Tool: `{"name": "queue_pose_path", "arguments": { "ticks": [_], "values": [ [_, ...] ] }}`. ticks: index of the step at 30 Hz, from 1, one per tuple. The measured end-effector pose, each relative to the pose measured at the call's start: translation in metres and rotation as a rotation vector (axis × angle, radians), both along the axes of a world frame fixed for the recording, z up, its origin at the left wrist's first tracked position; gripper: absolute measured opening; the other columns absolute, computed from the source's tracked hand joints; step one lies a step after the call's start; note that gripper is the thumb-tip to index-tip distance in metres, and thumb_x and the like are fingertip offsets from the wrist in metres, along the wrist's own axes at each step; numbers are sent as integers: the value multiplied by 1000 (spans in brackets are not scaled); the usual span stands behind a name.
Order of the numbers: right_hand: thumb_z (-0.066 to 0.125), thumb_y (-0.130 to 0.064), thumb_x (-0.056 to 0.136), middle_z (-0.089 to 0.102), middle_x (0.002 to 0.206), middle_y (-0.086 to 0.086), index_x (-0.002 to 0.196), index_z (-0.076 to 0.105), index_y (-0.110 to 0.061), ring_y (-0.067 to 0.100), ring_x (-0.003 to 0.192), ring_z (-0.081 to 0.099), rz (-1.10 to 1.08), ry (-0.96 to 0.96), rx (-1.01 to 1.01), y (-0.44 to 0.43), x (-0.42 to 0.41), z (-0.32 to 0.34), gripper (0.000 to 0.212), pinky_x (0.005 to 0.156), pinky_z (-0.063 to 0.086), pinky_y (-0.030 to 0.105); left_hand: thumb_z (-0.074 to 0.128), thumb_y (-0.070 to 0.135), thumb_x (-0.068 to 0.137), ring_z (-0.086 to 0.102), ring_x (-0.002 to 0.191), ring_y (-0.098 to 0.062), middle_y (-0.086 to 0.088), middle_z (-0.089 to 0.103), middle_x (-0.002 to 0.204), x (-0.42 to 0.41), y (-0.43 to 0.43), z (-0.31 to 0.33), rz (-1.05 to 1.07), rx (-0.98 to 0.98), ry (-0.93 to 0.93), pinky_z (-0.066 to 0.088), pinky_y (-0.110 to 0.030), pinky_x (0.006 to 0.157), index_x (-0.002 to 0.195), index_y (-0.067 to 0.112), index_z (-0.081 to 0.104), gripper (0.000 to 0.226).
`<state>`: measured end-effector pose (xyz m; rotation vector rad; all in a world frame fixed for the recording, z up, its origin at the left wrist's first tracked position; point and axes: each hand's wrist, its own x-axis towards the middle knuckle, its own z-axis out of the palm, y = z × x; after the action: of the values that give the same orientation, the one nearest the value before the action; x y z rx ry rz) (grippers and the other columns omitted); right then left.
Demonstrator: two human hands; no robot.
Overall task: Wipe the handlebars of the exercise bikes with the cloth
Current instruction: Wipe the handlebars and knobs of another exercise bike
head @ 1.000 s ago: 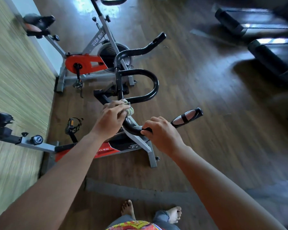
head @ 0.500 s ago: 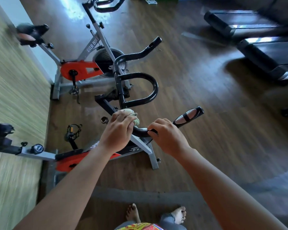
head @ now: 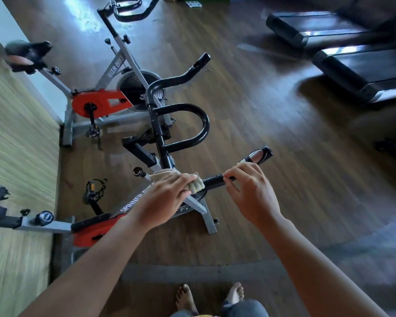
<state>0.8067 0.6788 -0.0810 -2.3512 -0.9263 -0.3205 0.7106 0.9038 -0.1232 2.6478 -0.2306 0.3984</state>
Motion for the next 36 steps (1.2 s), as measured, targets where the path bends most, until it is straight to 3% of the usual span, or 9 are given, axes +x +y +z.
{"name": "queue_pose_path", "arguments": {
  "ticks": [6,8,11,13,18,22,29,32,36],
  "values": [
    [77,-11,84,68,93,-3,88,74,-12,17,98,59,-99,-17,75,-15,-5,-3,5,77,49,24,67,16,92,69,107,-23,-4,68,127,22,-48,5,9,-7,-10,59,-41,81,133,15,55,42],
    [75,-11,86,69,95,-2,89,74,-12,18,98,59,-112,-18,99,-19,-1,-3,4,80,45,20,66,17,94,69,108,-24,-4,66,131,23,-38,5,-25,34,7,58,-43,86,136,13,56,43],
    [73,-13,88,68,98,-1,92,75,-14,21,100,58,-144,-29,129,-24,10,-1,5,87,40,17,61,22,97,63,121,-19,1,61,139,13,-17,2,-30,105,10,48,-42,106,140,15,55,44],
    [70,-13,89,67,99,-1,92,75,-17,22,101,55,-172,-50,180,-27,18,2,6,91,36,15,61,23,97,62,122,-18,2,60,139,9,-13,0,-10,129,0,46,-42,109,141,16,55,45],
    [67,-11,92,62,105,4,103,70,-12,26,98,59,-274,-4,263,-36,38,4,12,88,36,16,62,21,97,67,113,-19,3,61,138,24,-40,0,33,75,13,59,-42,86,141,16,55,45],
    [65,-7,93,66,106,2,105,71,-10,14,96,63,-228,23,304,-41,55,5,14,88,38,6,57,23,99,73,95,-23,4,64,134,57,-76,8,102,78,31,62,-42,66,142,16,52,44],
    [68,-5,91,70,100,-2,98,75,-13,6,92,64,-173,47,360,-47,68,5,13,86,45,11,59,24,99,72,99,-18,10,58,141,46,-50,13,-13,90,82,62,-38,72,144,20,50,46],
    [69,-6,91,71,100,-2,98,76,-13,3,93,64,-163,62,387,-49,69,4,12,86,45,10,62,23,97,71,103,-14,10,61,137,36,-39,10,26,8,97,60,-37,82,143,24,52,47],
    [70,-6,91,71,100,-4,98,76,-13,0,92,63,-133,81,419,-52,73,0,11,85,42,7,63,23,97,71,101,-14,11,65,131,48,-64,11,113,-82,72,60,-38,81,139,27,54,43]
  ]
}}
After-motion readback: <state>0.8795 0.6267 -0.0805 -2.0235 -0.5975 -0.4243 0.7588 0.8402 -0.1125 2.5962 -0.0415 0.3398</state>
